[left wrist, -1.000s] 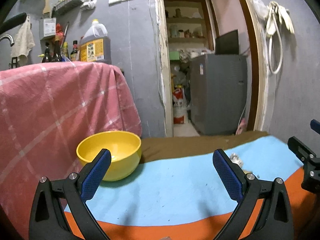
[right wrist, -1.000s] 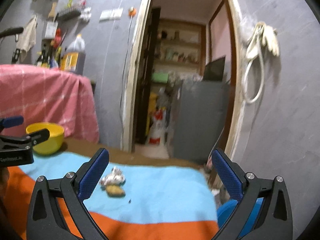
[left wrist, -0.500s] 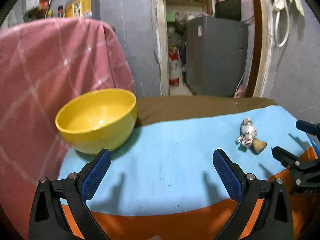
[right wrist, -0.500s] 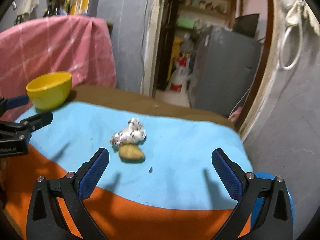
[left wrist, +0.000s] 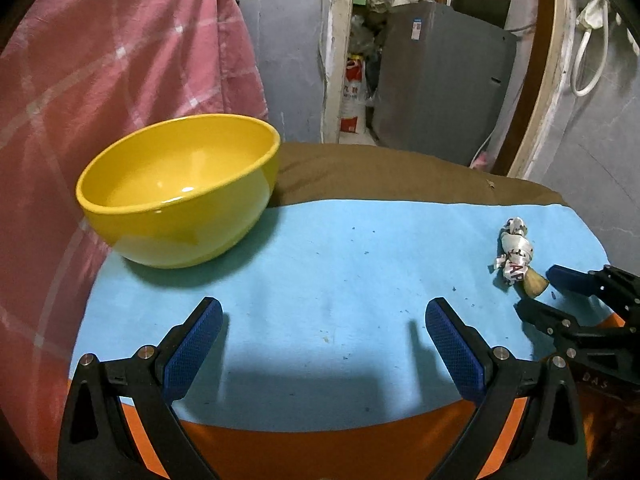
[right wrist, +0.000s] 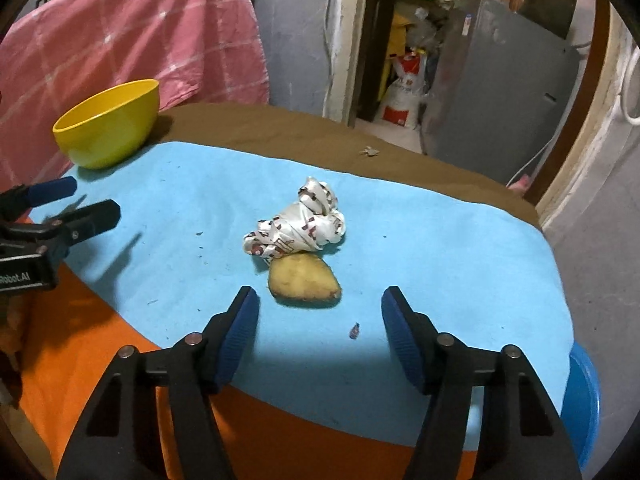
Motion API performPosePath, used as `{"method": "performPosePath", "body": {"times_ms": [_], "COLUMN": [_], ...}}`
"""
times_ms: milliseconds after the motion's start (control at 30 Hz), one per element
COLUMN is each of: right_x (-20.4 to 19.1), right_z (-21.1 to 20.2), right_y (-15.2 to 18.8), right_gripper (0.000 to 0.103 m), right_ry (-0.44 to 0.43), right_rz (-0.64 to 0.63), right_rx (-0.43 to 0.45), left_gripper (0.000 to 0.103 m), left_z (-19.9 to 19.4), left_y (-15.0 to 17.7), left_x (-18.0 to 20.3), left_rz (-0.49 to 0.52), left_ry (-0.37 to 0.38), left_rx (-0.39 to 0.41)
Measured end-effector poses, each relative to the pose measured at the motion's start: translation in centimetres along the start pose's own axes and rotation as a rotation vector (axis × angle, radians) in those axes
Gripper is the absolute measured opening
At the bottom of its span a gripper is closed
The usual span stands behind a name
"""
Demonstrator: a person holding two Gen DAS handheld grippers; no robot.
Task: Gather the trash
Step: 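Lower the right tool onto the potato piece and close it, then grasp the white crumpled wrapper with the left tool while the right tool holds the potato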
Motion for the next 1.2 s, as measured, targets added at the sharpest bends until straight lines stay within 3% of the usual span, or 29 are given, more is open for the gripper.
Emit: {"method": "performPosePath", "body": {"times_ms": [67, 133, 333, 633, 800, 900, 1200], "right_x": [-0.1, -0.2, 0.0, 3.4, 5.5, 6.2, 6.6], "right_z": [0.0, 0.1, -0.5, -3.0, -4.4, -4.8, -5.0], "right_y": [-0.2, -0.3, 0.2, 2.3, 3.2, 3.6, 3.9], "right_gripper": [0.048, 0.032, 0.031, 0.031, 0.031, 0.031, 0.031], "right_ry": [-0.02, -0.043, -0.044, 0.03, 0.041, 0.028, 0.018], "right_rz": [0.008, 0.014, 0.01, 0.039, 0.094, 0.123, 0.156], "right_rx": [0.0, -0.001, 0.01, 0.05, 0.087, 0.103, 0.132], "left_gripper": [0.1, 0.099, 0.099, 0.099, 0.097, 0.091, 0.049], "left_z": [0.2, 0.2, 0.6, 1.0, 1.8, 2.5, 3.9], "left_y": [-0.1, -0.1, -0.6, -1.4, -1.9, -2.0, -2.2], "left_x": [0.2, 0.5, 2.1, 7.8, 10.8, 12.2, 13.9], "left_rz": [0.003, 0.003, 0.023, 0.174, 0.262, 0.305, 0.339], "left_ry": [0.003, 0.005, 0.044, 0.102, 0.095, 0.084, 0.091], "left_rx": [-0.005, -0.007, -0.011, 0.008, 0.013, -0.001, -0.05]}}
Point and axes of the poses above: each gripper's, at about its wrist camera, not at the fingertips, and z roughly the way its jaws point, x to its right, y to its underside, the point moved 10 cm from there along z, roughly the way its jaws point, and after that the axes turned 6 degrees about -x, right-handed, at the moved point
